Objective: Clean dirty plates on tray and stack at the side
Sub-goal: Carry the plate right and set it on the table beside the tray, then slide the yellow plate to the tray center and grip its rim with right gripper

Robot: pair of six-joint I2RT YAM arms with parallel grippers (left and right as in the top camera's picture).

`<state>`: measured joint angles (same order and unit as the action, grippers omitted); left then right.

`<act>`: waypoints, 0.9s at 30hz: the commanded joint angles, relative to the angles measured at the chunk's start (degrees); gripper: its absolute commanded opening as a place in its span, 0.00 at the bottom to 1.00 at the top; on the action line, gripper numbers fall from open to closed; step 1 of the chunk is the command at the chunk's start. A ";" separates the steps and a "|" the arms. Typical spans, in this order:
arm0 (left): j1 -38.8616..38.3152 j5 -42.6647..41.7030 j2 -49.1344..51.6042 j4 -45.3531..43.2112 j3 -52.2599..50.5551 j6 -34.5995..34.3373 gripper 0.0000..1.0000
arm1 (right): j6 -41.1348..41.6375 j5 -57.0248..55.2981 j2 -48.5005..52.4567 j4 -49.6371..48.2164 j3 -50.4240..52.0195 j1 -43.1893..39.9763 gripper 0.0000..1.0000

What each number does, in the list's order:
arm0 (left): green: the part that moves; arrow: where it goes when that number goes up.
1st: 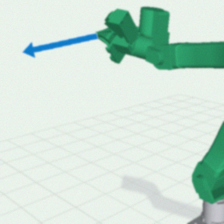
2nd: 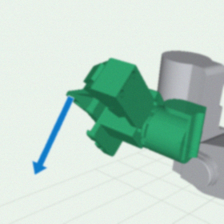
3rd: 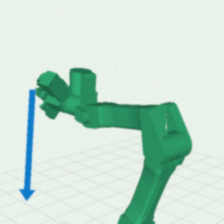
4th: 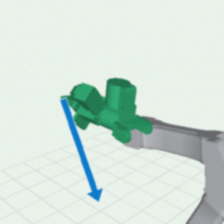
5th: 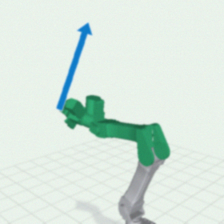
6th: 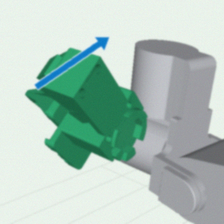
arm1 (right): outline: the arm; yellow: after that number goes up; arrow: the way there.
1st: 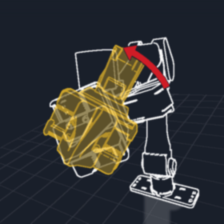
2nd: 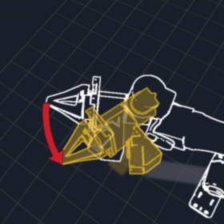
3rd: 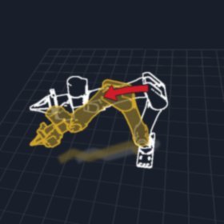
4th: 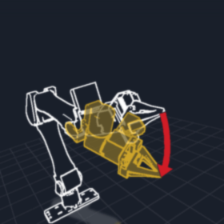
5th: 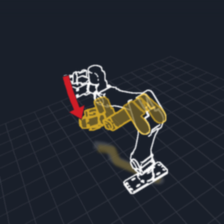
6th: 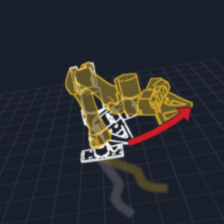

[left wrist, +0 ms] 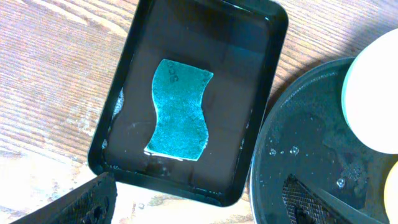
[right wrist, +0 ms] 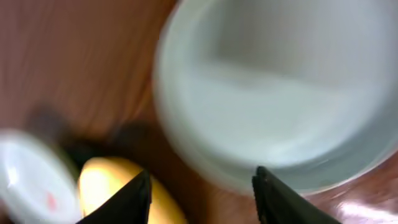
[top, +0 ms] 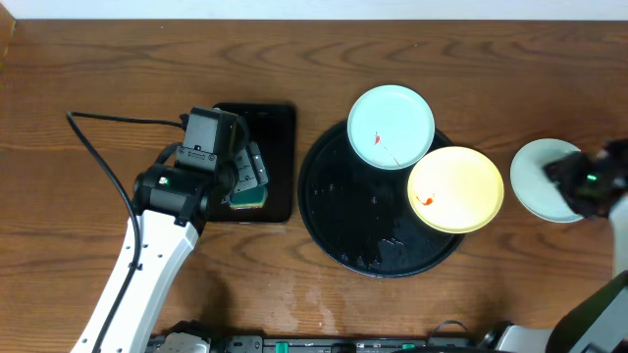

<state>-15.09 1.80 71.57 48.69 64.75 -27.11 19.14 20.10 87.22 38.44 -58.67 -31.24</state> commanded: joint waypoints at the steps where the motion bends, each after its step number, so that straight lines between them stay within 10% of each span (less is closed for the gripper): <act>1: 0.31 0.13 -0.02 0.13 1.11 0.52 0.86 | -2.03 -7.82 -0.68 4.07 -0.57 8.26 0.48; 11: 0.31 0.11 -0.02 0.15 1.11 0.52 0.86 | 3.32 -45.94 2.49 7.30 -0.46 29.90 0.44; 24: 0.31 0.11 -0.02 0.15 1.11 0.52 0.86 | 1.27 -39.78 10.58 4.00 -0.46 31.17 0.35; 27: 0.31 0.11 -0.02 0.15 1.11 0.52 0.86 | 0.92 -38.51 11.21 4.07 -0.46 31.17 0.14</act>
<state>-15.09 1.80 71.57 48.69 64.75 -27.11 20.23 -20.23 97.86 42.48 -58.87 -0.30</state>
